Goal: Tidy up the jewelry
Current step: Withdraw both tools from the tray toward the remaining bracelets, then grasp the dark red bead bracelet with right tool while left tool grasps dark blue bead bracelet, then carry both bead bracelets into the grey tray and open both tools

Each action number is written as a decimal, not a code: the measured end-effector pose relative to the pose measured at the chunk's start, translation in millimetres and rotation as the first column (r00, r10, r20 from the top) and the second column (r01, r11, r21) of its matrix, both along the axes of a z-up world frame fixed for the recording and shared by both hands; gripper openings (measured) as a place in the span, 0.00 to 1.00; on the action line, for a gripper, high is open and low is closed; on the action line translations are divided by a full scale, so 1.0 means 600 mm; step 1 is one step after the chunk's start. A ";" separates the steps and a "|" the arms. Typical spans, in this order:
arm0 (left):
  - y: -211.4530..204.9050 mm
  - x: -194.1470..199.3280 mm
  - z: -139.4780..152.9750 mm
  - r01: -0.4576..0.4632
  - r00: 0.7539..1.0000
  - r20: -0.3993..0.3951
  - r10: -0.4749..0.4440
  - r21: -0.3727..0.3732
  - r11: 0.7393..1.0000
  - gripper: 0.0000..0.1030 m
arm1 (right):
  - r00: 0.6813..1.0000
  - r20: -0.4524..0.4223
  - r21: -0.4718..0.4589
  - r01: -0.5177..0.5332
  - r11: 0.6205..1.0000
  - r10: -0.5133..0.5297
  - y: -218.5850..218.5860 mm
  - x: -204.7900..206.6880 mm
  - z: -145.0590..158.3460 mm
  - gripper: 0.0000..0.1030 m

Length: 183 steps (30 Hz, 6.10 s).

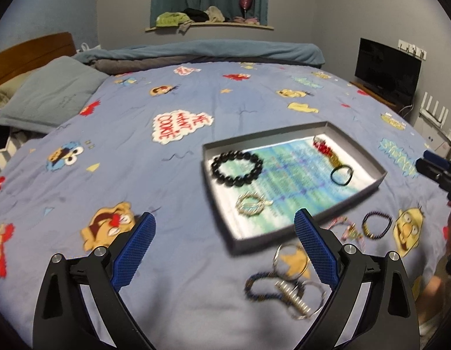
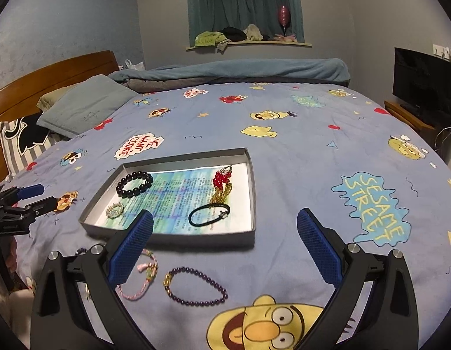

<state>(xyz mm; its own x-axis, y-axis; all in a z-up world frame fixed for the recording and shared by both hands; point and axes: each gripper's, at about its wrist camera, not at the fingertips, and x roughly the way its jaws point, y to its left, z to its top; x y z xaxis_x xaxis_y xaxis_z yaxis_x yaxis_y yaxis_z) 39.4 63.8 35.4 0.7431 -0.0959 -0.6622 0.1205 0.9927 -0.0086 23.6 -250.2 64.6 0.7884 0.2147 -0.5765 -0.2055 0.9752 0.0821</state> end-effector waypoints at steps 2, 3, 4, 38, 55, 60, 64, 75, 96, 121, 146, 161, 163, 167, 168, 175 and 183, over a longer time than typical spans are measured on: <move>0.008 -0.008 -0.009 -0.008 1.000 -0.013 0.008 -0.001 1.000 0.92 | 1.000 -0.004 -0.005 -0.001 1.000 0.001 -0.003 -0.006 -0.005 0.95; 0.010 -0.012 -0.014 -0.009 1.000 -0.021 0.009 -0.002 1.000 0.92 | 1.000 -0.009 -0.006 -0.003 1.000 0.003 -0.005 -0.009 -0.009 0.95; 0.011 -0.016 -0.020 -0.007 1.000 -0.029 0.007 -0.002 1.000 0.92 | 1.000 -0.018 -0.008 -0.009 1.000 0.009 -0.005 -0.011 -0.015 0.95; -0.033 -0.033 -0.135 0.121 0.981 -0.153 -0.123 -0.021 0.992 0.31 | 0.984 -0.168 -0.044 -0.073 0.996 0.065 0.012 -0.024 -0.135 0.61; -0.046 -0.015 -0.168 0.150 0.972 -0.189 -0.141 0.036 0.988 0.25 | 0.976 -0.209 -0.071 -0.075 0.995 0.058 0.020 0.002 -0.170 0.32; -0.045 -0.021 -0.163 0.151 0.976 -0.164 -0.142 0.044 0.988 0.08 | 0.980 -0.190 -0.071 -0.066 0.995 0.052 0.017 0.001 -0.167 0.14; -0.043 -0.025 -0.155 0.147 0.980 -0.141 -0.139 0.045 0.988 0.08 | 0.984 -0.171 -0.070 -0.061 0.996 0.048 0.015 -0.002 -0.162 0.07; -0.044 -0.053 -0.088 0.160 0.987 -0.025 -0.160 0.016 0.987 0.08 | 0.994 -0.092 -0.065 -0.069 0.996 0.063 0.018 -0.018 -0.113 0.06; -0.036 -0.085 0.013 0.203 0.978 0.075 -0.197 -0.090 0.975 0.08 | 0.995 0.003 -0.052 -0.103 0.993 0.103 0.032 -0.043 -0.038 0.06; -0.072 0.047 0.054 0.264 0.963 0.082 -0.257 -0.081 0.961 0.08 | 0.987 0.075 -0.044 -0.138 0.990 0.141 0.089 0.067 0.010 0.06; -0.123 0.242 -0.067 0.260 0.962 -0.069 -0.265 -0.079 0.962 0.08 | 0.991 -0.066 -0.026 -0.121 0.992 0.119 0.141 0.235 -0.096 0.06; -0.148 0.310 -0.085 0.288 0.947 -0.138 -0.291 -0.044 0.957 0.08 | 0.984 -0.154 -0.051 -0.097 0.994 0.089 0.130 0.261 -0.131 0.06; -0.149 0.313 -0.088 0.282 0.947 -0.146 -0.285 -0.040 0.959 0.08 | 0.984 -0.157 -0.037 -0.093 0.995 0.086 0.124 0.262 -0.131 0.06; -0.143 0.308 -0.081 0.267 0.954 -0.133 -0.269 -0.031 0.963 0.19 | 0.986 -0.143 -0.023 -0.092 0.995 0.088 0.119 0.255 -0.124 0.15; -0.142 0.305 -0.077 0.263 0.956 -0.127 -0.264 -0.028 0.965 0.21 | 0.986 -0.143 -0.022 -0.092 0.995 0.088 0.119 0.253 -0.123 0.15; -0.135 0.274 -0.052 0.248 0.963 -0.108 -0.247 -0.012 0.969 0.30 | 0.989 -0.122 0.008 -0.088 0.996 0.088 0.106 0.228 -0.094 0.28; -0.114 0.215 -0.028 0.220 0.972 -0.086 -0.221 -0.022 0.975 0.38 | 0.992 -0.090 0.032 -0.083 0.996 0.086 0.086 0.175 -0.055 0.47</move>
<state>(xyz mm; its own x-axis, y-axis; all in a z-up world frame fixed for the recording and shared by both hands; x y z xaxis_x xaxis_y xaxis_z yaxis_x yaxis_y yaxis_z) 168.3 -4.6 18.8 0.6424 -0.2592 -0.7212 0.3342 0.9416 -0.0407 128.5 -198.5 31.4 0.7109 0.2956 -0.6381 -0.2773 0.9517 0.1320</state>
